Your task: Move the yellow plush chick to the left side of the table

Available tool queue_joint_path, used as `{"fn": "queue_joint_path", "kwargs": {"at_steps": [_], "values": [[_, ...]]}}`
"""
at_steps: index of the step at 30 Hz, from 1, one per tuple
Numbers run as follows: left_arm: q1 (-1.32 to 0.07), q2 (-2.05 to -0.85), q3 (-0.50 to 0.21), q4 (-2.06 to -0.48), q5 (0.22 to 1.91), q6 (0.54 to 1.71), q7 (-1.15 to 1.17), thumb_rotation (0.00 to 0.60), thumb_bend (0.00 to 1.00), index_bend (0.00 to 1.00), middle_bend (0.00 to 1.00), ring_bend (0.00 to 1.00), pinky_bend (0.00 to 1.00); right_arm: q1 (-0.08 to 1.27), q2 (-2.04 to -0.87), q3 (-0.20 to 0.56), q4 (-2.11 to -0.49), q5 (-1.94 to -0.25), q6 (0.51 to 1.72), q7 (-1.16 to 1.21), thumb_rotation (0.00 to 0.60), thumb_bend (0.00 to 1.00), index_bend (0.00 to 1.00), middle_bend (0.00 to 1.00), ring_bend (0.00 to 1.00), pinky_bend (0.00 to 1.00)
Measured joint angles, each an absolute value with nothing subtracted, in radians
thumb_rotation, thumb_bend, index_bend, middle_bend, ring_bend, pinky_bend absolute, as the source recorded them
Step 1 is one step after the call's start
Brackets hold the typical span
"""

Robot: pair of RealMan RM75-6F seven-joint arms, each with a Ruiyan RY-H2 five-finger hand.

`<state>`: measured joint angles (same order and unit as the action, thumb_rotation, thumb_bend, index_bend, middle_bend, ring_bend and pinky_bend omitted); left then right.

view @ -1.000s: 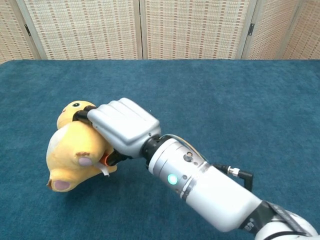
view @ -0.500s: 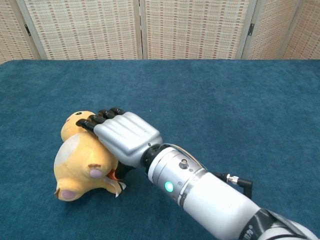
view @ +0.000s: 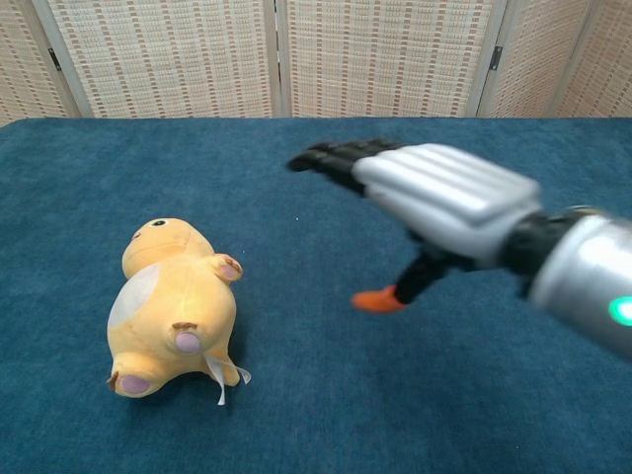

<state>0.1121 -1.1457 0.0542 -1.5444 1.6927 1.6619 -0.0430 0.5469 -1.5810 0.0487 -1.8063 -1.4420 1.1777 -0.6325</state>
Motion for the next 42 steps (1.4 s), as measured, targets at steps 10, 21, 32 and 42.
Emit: {"fn": "queue_joint_path", "kwargs": {"at_steps": [10, 21, 32, 42], "values": [[-0.009, -1.235, 0.053, -1.677, 1.860, 1.530, 0.230, 0.600, 0.27, 0.00, 0.11, 0.09, 0.30, 0.198, -1.283, -0.184, -1.676, -1.647, 1.688, -0.248, 0.600, 0.14, 0.00, 0.00, 0.00, 0.00], [-0.146, -1.492, -0.040, -1.788, 1.715, 1.252, 0.633, 0.600, 0.25, 0.05, 0.06, 0.01, 0.20, -0.034, -1.142, -0.226, -1.429, -1.721, 1.930, 0.145, 0.600, 0.14, 0.00, 0.00, 0.00, 0.00], [-0.227, -1.670, -0.079, -1.732, 1.501, 1.146, 0.844, 0.600, 0.25, 0.11, 0.06, 0.01, 0.19, -0.082, -1.138, -0.173, -1.343, -1.688, 1.910, 0.267, 0.600, 0.15, 0.00, 0.00, 0.00, 0.00], [-0.260, -1.750, -0.045, -1.646, 1.462, 1.142, 0.940, 0.600, 0.29, 0.37, 0.28, 0.18, 0.33, -0.092, -1.153, -0.141, -1.308, -1.685, 1.861, 0.315, 0.600, 0.17, 0.00, 0.00, 0.00, 0.00]]}}
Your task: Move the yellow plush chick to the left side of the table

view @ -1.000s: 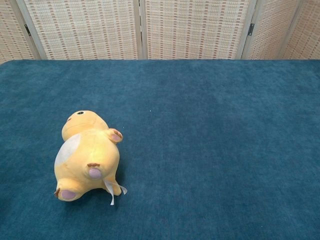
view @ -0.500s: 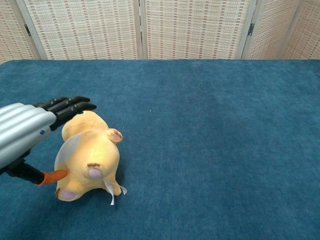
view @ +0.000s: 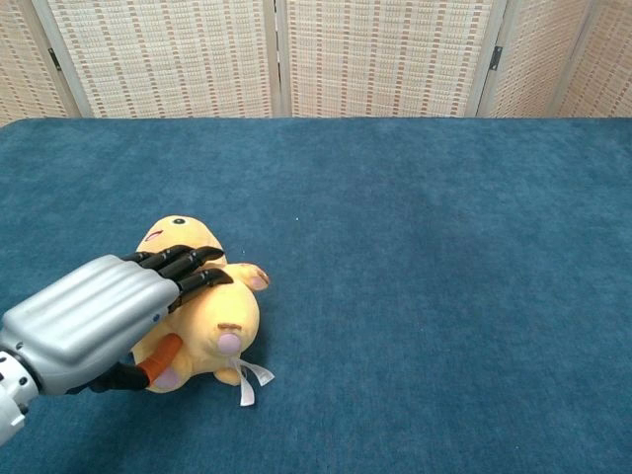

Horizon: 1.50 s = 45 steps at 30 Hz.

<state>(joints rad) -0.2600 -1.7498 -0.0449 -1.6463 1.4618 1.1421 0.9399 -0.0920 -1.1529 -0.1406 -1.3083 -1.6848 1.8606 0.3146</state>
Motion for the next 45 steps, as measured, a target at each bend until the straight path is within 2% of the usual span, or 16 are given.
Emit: {"fn": "queue_joint_path", "kwargs": {"at_steps": [2, 6, 7, 10, 17, 24, 29, 37, 45], "values": [[-0.263, -1.763, -0.041, -1.615, 1.462, 1.150, 0.956, 0.600, 0.37, 0.48, 0.42, 0.29, 0.44, -0.095, -1.154, -0.136, -1.306, -1.686, 1.857, 0.320, 0.600, 0.17, 0.00, 0.00, 0.00, 0.00], [-0.265, -1.796, -0.030, -1.526, 1.476, 1.191, 0.972, 0.600, 0.56, 0.73, 0.72, 0.51, 0.70, -0.099, -1.156, -0.129, -1.301, -1.692, 1.848, 0.327, 0.600, 0.17, 0.00, 0.00, 0.00, 0.00], [-0.265, -1.801, -0.027, -1.509, 1.486, 1.204, 0.967, 0.600, 0.60, 0.76, 0.79, 0.58, 0.76, -0.100, -1.157, -0.129, -1.300, -1.694, 1.844, 0.327, 0.600, 0.17, 0.00, 0.00, 0.00, 0.00], [-0.264, -1.805, -0.009, -1.466, 1.544, 1.253, 0.921, 0.600, 0.63, 0.77, 0.85, 0.64, 0.80, -0.102, -1.157, -0.126, -1.301, -1.702, 1.838, 0.325, 0.600, 0.17, 0.00, 0.00, 0.00, 0.00], [-0.258, -1.752, 0.059, -1.409, 1.747, 1.413, 0.795, 0.600, 0.64, 0.77, 0.85, 0.64, 0.81, -0.110, -1.157, -0.124, -1.313, -1.725, 1.835, 0.305, 0.600, 0.17, 0.00, 0.00, 0.00, 0.00], [-0.254, -1.603, 0.116, -1.375, 1.943, 1.592, 0.690, 0.600, 0.64, 0.77, 0.86, 0.64, 0.80, -0.121, -1.157, -0.128, -1.340, -1.751, 1.837, 0.265, 0.600, 0.17, 0.00, 0.00, 0.00, 0.00], [-0.251, -1.540, 0.134, -1.297, 1.990, 1.664, 0.585, 0.600, 0.62, 0.77, 0.86, 0.64, 0.80, -0.131, -1.156, -0.132, -1.374, -1.772, 1.840, 0.219, 0.600, 0.17, 0.00, 0.00, 0.00, 0.00], [-0.239, -1.529, 0.144, -1.032, 1.974, 1.702, 0.357, 0.600, 0.60, 0.77, 0.86, 0.64, 0.79, -0.149, -1.160, -0.140, -1.434, -1.804, 1.837, 0.120, 0.600, 0.17, 0.00, 0.00, 0.00, 0.00], [-0.223, -1.602, 0.147, -0.706, 1.925, 1.712, 0.112, 0.600, 0.56, 0.75, 0.81, 0.64, 0.77, -0.159, -1.174, -0.149, -1.483, -1.830, 1.811, 0.058, 0.600, 0.17, 0.00, 0.00, 0.00, 0.00]]}}
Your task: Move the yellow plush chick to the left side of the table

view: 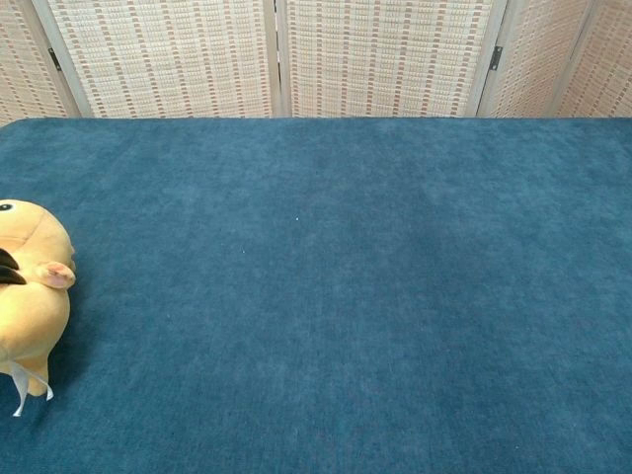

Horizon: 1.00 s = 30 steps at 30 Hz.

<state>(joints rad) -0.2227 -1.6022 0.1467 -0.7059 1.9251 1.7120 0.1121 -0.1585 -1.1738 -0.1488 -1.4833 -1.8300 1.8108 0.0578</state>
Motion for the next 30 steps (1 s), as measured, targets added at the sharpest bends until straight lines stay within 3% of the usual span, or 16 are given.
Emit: {"fn": "queue_joint_path", "kwargs": {"at_steps": [2, 4, 6, 7, 9, 10, 13, 23, 30], "values": [[-0.218, -1.627, 0.149, -0.640, 1.912, 1.707, 0.051, 0.600, 0.52, 0.67, 0.74, 0.62, 0.75, -0.160, -1.176, -0.150, -1.490, -1.839, 1.810, 0.048, 0.600, 0.18, 0.00, 0.00, 0.00, 0.00], [-0.214, -1.655, 0.152, -0.568, 1.899, 1.696, -0.004, 0.600, 0.47, 0.42, 0.58, 0.53, 0.70, -0.162, -1.178, -0.151, -1.495, -1.847, 1.810, 0.037, 0.600, 0.18, 0.00, 0.00, 0.00, 0.00], [-0.211, -1.678, 0.155, -0.516, 1.889, 1.685, -0.023, 0.600, 0.44, 0.22, 0.44, 0.44, 0.65, -0.164, -1.178, -0.153, -1.502, -1.855, 1.810, 0.027, 0.600, 0.19, 0.00, 0.00, 0.00, 0.00], [-0.208, -1.692, 0.158, -0.493, 1.883, 1.678, -0.030, 0.600, 0.42, 0.10, 0.31, 0.35, 0.58, -0.165, -1.178, -0.153, -1.502, -1.856, 1.810, 0.027, 0.600, 0.19, 0.00, 0.00, 0.00, 0.00], [-0.207, -1.704, 0.160, -0.474, 1.876, 1.671, -0.045, 0.600, 0.37, 0.00, 0.08, 0.17, 0.43, -0.166, -1.178, -0.153, -1.505, -1.858, 1.810, 0.023, 0.600, 0.20, 0.00, 0.00, 0.00, 0.00], [-0.206, -1.704, 0.159, -0.474, 1.873, 1.674, -0.057, 0.600, 0.35, 0.00, 0.02, 0.09, 0.36, -0.166, -1.176, -0.153, -1.506, -1.859, 1.810, 0.020, 0.600, 0.20, 0.00, 0.00, 0.00, 0.00], [-0.204, -1.688, 0.157, -0.509, 1.862, 1.691, -0.116, 0.600, 0.28, 0.00, 0.00, 0.00, 0.26, -0.167, -1.173, -0.153, -1.507, -1.860, 1.809, 0.029, 0.600, 0.22, 0.00, 0.00, 0.00, 0.00], [-0.186, -1.518, 0.166, -0.835, 1.857, 1.752, -0.084, 0.600, 0.27, 0.00, 0.00, 0.00, 0.20, -0.167, -1.170, -0.150, -1.473, -1.866, 1.820, 0.105, 0.600, 0.22, 0.00, 0.00, 0.00, 0.00], [-0.099, -1.348, 0.158, -1.129, 1.781, 1.817, -0.038, 0.600, 0.29, 0.00, 0.00, 0.00, 0.14, -0.174, -1.165, -0.117, -1.461, -1.845, 1.856, 0.092, 0.600, 0.22, 0.00, 0.00, 0.00, 0.00]]}}
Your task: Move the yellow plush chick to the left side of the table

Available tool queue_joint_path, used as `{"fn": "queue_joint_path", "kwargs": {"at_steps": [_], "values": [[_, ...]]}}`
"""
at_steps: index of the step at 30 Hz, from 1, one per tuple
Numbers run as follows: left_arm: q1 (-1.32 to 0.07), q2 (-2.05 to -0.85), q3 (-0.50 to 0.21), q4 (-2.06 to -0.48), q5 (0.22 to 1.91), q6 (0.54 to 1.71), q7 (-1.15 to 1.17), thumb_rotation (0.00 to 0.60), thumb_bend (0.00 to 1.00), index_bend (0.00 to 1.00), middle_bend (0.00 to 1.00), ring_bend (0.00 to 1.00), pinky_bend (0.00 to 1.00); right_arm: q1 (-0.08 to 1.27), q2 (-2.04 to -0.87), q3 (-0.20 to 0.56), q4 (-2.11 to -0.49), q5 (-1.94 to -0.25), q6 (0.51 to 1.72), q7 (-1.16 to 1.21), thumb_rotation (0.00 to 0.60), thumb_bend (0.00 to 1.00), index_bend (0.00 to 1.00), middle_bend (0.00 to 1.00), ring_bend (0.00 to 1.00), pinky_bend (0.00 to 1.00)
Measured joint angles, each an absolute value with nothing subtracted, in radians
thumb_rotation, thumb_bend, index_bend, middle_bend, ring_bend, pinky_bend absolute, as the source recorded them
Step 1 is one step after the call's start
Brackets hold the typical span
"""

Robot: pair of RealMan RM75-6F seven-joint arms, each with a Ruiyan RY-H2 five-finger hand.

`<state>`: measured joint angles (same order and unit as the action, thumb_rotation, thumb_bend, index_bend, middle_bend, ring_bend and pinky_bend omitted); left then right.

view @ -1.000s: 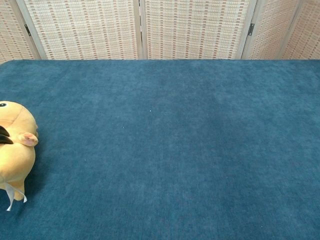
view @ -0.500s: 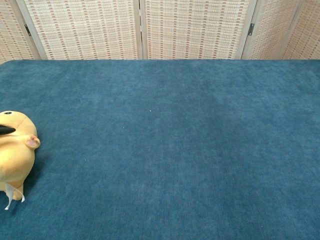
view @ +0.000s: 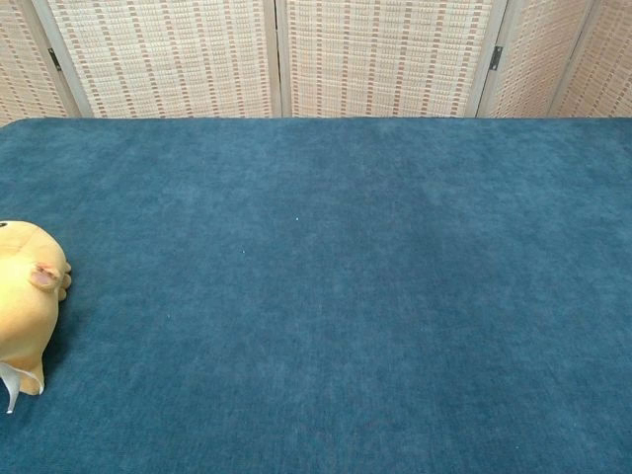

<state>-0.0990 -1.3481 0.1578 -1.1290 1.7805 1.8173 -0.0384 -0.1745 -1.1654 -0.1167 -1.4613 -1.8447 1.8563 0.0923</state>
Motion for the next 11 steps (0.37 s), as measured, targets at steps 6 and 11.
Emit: {"fn": "queue_joint_path", "kwargs": {"at_steps": [6, 11], "values": [[0.048, -1.230, 0.154, -1.425, 1.597, 1.852, -0.043, 0.600, 0.33, 0.00, 0.00, 0.00, 0.13, -0.193, -1.157, -0.071, -1.489, -1.772, 1.869, -0.013, 0.600, 0.22, 0.00, 0.00, 0.00, 0.00], [0.115, -1.182, 0.154, -1.495, 1.519, 1.847, -0.027, 0.600, 0.33, 0.00, 0.01, 0.00, 0.12, -0.203, -1.135, -0.043, -1.553, -1.723, 1.862, -0.051, 0.600, 0.22, 0.00, 0.00, 0.00, 0.00]]}}
